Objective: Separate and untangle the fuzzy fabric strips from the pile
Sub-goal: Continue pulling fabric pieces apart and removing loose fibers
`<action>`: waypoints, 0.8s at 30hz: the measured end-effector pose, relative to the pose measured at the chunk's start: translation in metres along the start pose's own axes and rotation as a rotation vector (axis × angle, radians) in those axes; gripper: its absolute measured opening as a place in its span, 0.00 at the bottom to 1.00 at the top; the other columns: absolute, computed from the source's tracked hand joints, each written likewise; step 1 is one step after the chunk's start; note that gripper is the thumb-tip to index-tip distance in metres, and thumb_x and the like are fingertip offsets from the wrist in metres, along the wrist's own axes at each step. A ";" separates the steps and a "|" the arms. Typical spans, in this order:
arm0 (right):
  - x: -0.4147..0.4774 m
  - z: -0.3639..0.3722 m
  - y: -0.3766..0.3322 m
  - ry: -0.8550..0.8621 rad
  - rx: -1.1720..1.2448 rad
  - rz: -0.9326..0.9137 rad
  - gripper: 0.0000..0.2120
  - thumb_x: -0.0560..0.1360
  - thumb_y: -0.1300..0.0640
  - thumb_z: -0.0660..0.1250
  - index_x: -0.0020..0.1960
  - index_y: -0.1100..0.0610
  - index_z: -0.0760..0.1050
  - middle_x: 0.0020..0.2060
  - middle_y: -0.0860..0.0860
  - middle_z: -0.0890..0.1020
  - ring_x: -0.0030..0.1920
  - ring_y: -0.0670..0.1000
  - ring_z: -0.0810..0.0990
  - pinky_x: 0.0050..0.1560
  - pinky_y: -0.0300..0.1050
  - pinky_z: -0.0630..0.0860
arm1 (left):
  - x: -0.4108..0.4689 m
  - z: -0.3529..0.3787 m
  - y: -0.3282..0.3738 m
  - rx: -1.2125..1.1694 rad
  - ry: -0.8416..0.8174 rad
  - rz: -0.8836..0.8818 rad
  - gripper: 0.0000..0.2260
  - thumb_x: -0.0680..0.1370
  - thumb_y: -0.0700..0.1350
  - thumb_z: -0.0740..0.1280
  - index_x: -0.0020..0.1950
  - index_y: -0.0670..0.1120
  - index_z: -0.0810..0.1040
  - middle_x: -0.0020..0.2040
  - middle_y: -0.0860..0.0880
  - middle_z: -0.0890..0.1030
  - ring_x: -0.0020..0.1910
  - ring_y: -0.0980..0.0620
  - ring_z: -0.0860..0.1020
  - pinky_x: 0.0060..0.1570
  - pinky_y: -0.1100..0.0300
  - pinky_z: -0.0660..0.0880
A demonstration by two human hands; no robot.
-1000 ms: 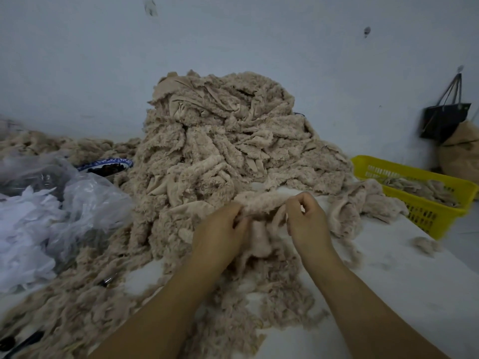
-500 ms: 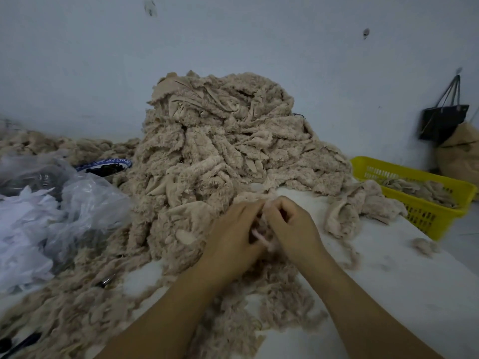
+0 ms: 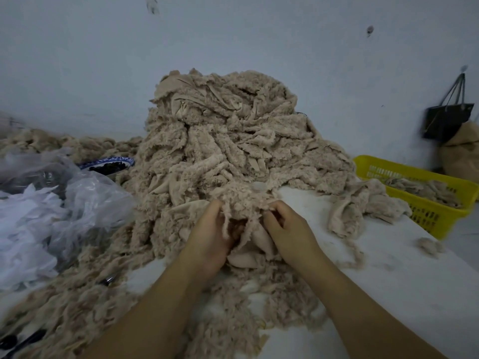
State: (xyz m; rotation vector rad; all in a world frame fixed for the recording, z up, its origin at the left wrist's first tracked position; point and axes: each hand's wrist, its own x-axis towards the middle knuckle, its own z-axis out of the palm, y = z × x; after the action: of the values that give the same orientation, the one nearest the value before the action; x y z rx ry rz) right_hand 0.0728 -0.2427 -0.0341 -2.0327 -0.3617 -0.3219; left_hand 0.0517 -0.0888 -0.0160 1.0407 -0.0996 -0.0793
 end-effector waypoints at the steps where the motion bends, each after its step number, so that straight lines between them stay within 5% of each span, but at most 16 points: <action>1: 0.000 -0.002 0.000 0.015 0.023 -0.002 0.12 0.83 0.53 0.58 0.42 0.55 0.70 0.31 0.49 0.72 0.29 0.42 0.69 0.31 0.33 0.65 | 0.001 0.000 0.001 -0.001 0.043 -0.012 0.20 0.83 0.49 0.56 0.42 0.48 0.87 0.45 0.48 0.85 0.41 0.51 0.82 0.39 0.62 0.78; 5: 0.001 -0.005 -0.001 0.094 0.109 0.008 0.14 0.83 0.52 0.58 0.43 0.60 0.70 0.32 0.48 0.69 0.30 0.44 0.67 0.32 0.34 0.64 | 0.006 -0.006 0.000 0.029 0.122 -0.089 0.13 0.79 0.38 0.59 0.36 0.43 0.75 0.29 0.48 0.73 0.25 0.55 0.69 0.23 0.66 0.67; 10: -0.001 -0.007 0.000 0.127 0.305 0.090 0.13 0.82 0.50 0.60 0.41 0.51 0.75 0.26 0.43 0.72 0.27 0.42 0.69 0.31 0.33 0.66 | 0.005 -0.006 -0.002 0.094 0.062 -0.144 0.12 0.79 0.31 0.55 0.46 0.42 0.75 0.30 0.48 0.75 0.24 0.55 0.70 0.23 0.65 0.69; 13: -0.002 -0.005 -0.005 0.108 0.286 0.014 0.11 0.82 0.53 0.61 0.42 0.46 0.77 0.32 0.39 0.77 0.34 0.38 0.75 0.36 0.28 0.69 | 0.000 0.002 -0.001 0.196 -0.017 -0.123 0.17 0.82 0.44 0.59 0.37 0.46 0.81 0.32 0.48 0.77 0.31 0.54 0.76 0.32 0.63 0.74; 17: -0.003 0.000 -0.005 0.004 0.149 -0.154 0.09 0.82 0.55 0.62 0.52 0.48 0.80 0.48 0.40 0.79 0.50 0.39 0.78 0.48 0.28 0.71 | -0.004 0.008 -0.004 0.473 -0.034 -0.078 0.22 0.70 0.64 0.71 0.54 0.49 0.85 0.52 0.48 0.86 0.49 0.55 0.85 0.41 0.64 0.80; 21: -0.003 0.004 0.000 -0.147 0.057 -0.089 0.19 0.79 0.37 0.59 0.67 0.41 0.71 0.60 0.35 0.72 0.59 0.31 0.70 0.52 0.25 0.68 | 0.001 0.002 -0.001 0.292 0.089 -0.122 0.21 0.77 0.59 0.67 0.57 0.43 0.85 0.54 0.40 0.85 0.54 0.44 0.84 0.54 0.48 0.80; 24: -0.006 0.011 0.004 -0.185 -0.119 -0.066 0.10 0.80 0.40 0.57 0.59 0.39 0.70 0.50 0.36 0.75 0.50 0.39 0.76 0.45 0.32 0.70 | 0.004 -0.003 -0.002 0.160 0.129 -0.125 0.22 0.79 0.57 0.64 0.59 0.40 0.83 0.56 0.39 0.84 0.56 0.43 0.83 0.55 0.50 0.79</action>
State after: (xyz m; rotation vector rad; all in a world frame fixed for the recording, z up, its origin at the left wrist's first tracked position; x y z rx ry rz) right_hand 0.0696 -0.2353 -0.0443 -2.1771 -0.5367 -0.1995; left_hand 0.0557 -0.0875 -0.0186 1.2089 0.0780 -0.1191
